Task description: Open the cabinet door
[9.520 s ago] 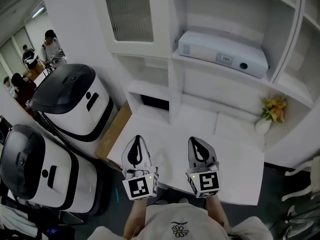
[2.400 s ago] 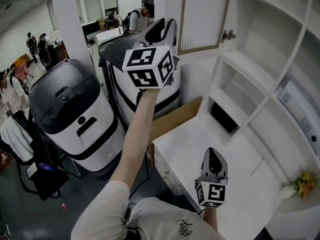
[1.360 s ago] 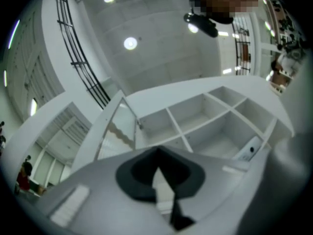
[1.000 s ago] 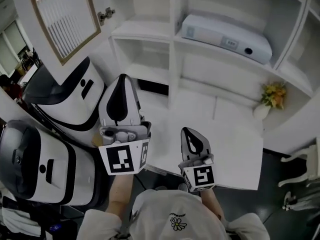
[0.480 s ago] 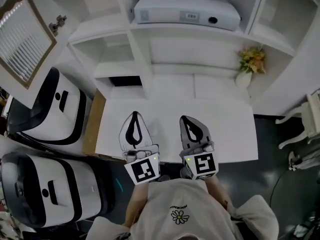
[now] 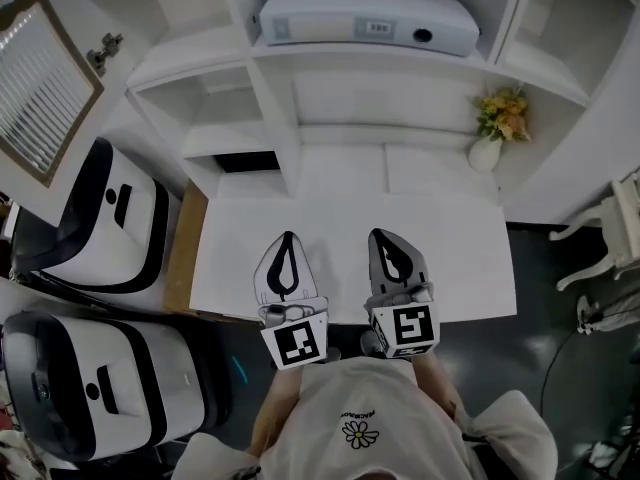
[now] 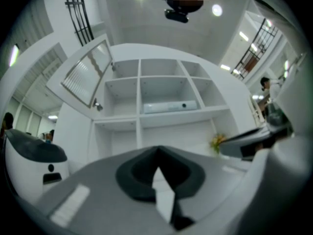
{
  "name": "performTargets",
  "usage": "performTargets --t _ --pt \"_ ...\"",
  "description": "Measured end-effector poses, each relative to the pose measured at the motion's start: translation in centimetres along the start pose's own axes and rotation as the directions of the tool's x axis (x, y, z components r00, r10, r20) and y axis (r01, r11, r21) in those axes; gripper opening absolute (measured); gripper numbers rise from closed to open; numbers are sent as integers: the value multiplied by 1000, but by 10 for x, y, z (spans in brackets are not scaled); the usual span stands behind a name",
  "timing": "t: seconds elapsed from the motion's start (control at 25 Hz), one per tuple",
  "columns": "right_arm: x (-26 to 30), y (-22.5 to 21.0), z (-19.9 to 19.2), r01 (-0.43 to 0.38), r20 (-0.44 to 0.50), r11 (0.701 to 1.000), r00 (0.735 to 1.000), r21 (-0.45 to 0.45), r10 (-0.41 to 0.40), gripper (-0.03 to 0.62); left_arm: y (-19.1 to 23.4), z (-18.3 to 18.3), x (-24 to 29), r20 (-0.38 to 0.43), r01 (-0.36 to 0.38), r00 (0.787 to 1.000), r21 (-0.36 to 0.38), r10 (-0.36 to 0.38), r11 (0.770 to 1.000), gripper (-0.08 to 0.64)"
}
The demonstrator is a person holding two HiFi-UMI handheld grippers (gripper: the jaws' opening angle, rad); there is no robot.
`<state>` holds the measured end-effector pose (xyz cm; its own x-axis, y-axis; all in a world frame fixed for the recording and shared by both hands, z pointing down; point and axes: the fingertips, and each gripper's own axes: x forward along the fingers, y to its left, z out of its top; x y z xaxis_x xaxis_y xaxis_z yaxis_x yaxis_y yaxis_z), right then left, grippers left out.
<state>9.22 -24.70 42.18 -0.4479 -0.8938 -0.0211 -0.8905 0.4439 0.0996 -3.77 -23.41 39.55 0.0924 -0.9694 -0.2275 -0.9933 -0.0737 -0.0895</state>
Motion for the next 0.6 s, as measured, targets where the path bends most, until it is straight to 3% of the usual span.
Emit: performTargets --t 0.6 --pt "-4 -2 -4 3 -8 1000 1000 27 -3 -2 0 -4 -9 -26 -3 1000 21 3 1000 6"
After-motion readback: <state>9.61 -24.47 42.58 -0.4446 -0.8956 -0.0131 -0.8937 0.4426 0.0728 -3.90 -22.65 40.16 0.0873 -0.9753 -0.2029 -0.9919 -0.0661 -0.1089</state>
